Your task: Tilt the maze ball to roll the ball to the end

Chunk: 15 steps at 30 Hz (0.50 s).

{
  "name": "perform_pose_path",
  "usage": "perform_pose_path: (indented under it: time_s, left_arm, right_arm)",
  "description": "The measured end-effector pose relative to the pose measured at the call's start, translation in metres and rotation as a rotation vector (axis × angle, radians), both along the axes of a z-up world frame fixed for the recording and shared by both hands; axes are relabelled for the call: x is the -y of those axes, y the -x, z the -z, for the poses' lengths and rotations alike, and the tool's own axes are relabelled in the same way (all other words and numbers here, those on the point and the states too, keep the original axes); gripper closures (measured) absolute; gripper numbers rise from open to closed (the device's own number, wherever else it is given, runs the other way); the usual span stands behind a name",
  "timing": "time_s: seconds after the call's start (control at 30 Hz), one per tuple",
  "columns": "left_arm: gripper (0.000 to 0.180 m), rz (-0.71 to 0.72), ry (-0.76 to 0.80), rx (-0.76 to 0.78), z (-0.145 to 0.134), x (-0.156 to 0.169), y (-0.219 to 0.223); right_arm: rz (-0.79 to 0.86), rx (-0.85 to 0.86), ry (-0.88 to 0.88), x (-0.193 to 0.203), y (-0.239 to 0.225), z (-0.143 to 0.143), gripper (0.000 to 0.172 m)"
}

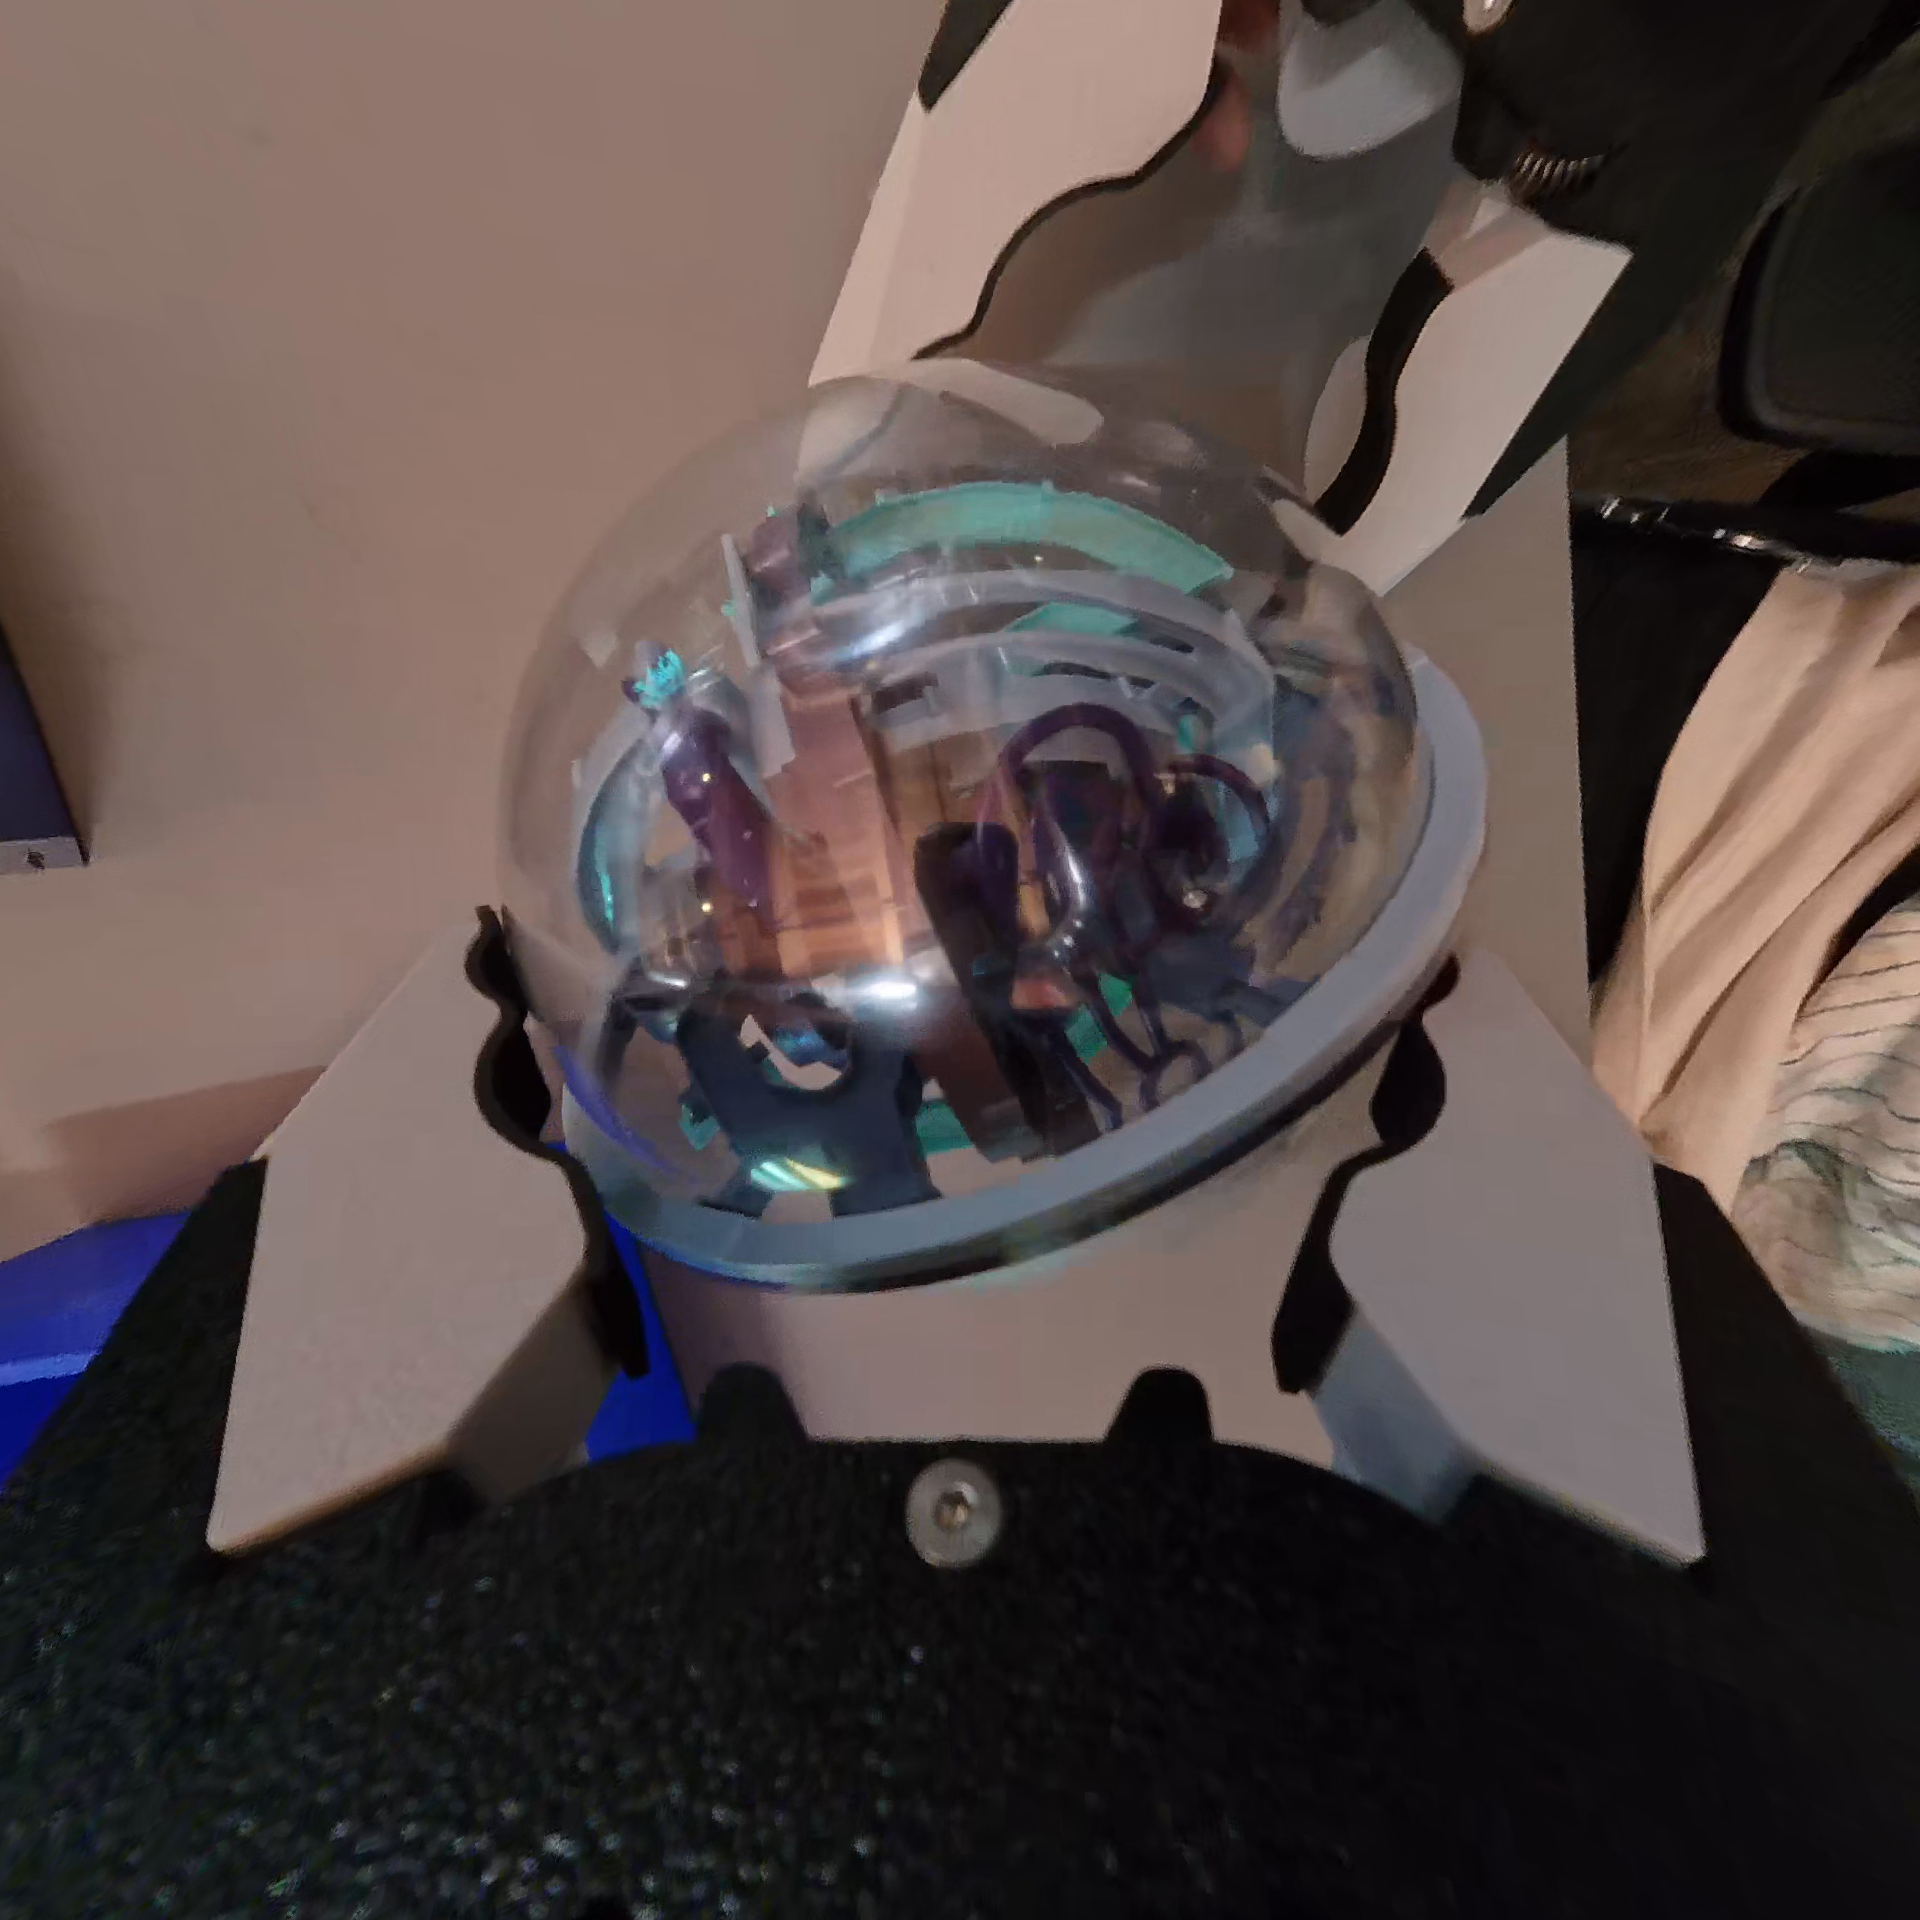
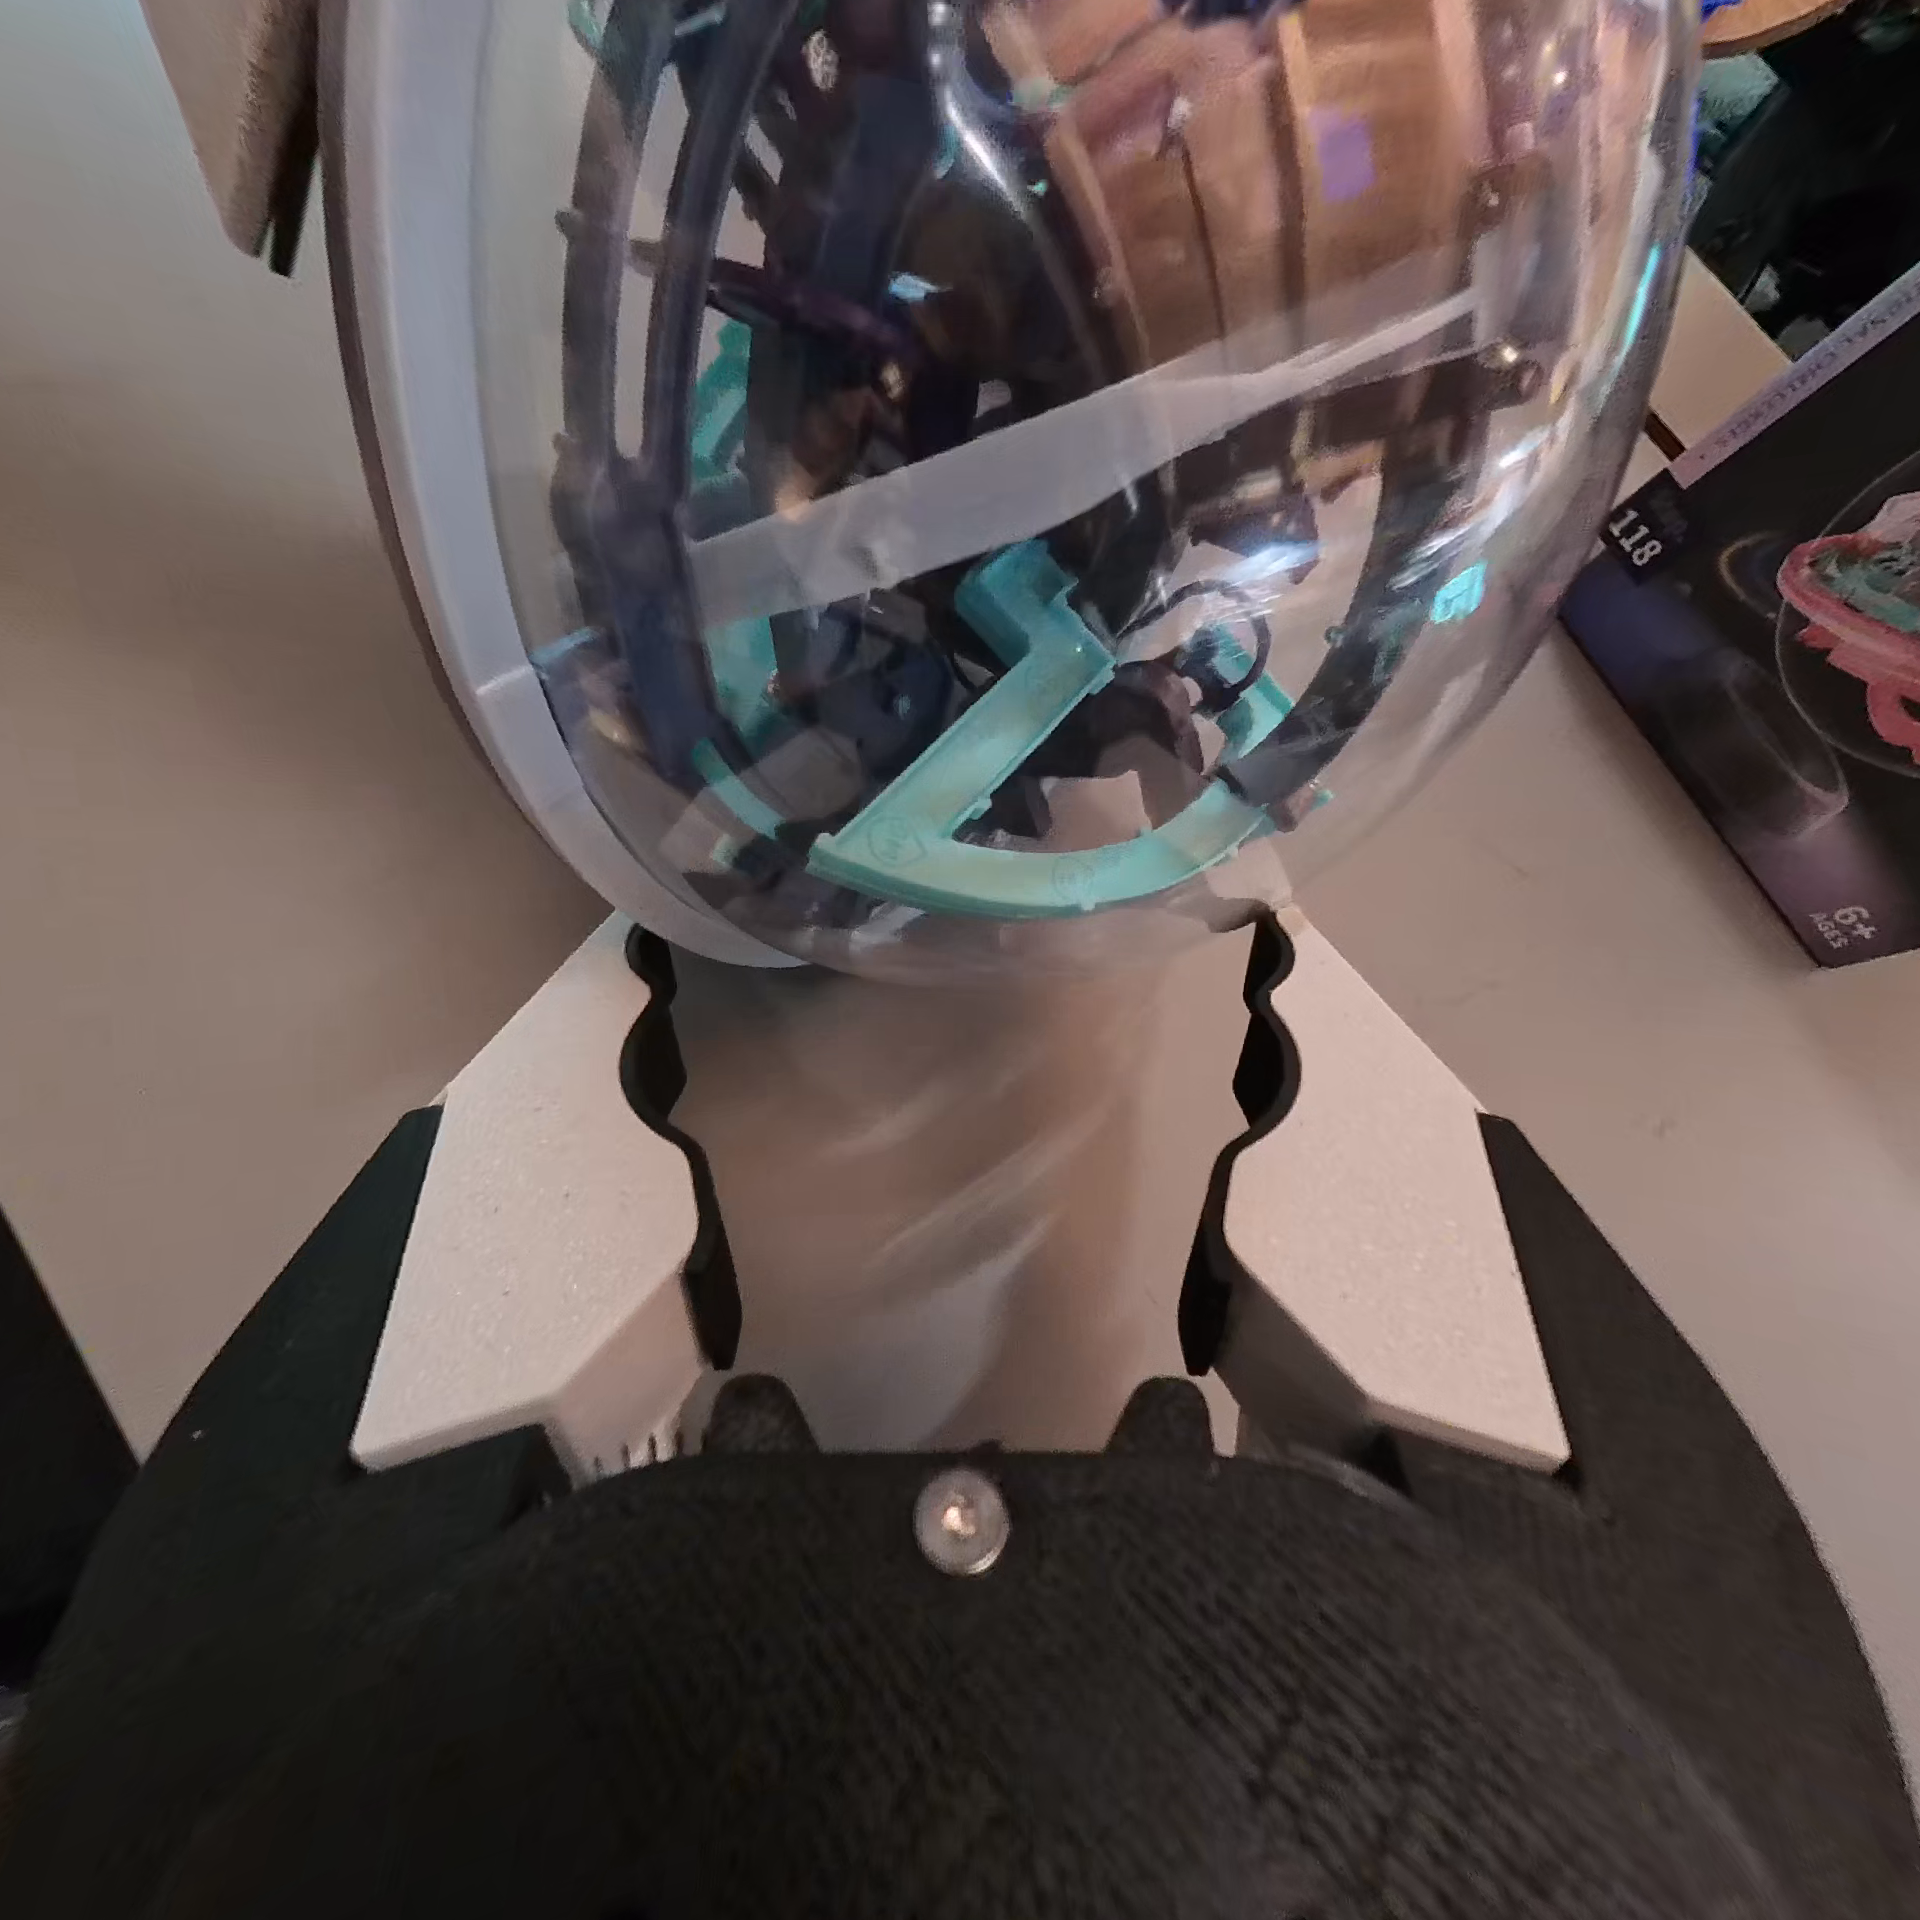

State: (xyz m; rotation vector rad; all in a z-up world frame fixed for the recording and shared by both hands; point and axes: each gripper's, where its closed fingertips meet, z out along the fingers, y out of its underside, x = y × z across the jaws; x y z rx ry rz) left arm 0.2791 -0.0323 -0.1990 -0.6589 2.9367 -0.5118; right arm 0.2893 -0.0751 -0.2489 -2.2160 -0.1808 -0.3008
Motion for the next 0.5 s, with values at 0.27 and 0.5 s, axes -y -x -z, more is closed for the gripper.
perform_pose_path:
  time_s: [0.27, 0.5]
  left_arm:
    - [0.023, -0.057, 0.277, 0.042, -0.011, 0.022, -0.019]
    - [0.023, -0.07, 0.403, 0.022, -0.015, 0.024, -0.028]
  right_arm:
    - [0.053, -0.021, 0.0, 0.003, -0.012, 0.007, 0.066]
    - [0.083, -0.035, -0.003, 0.001, -0.016, 0.008, 0.067]
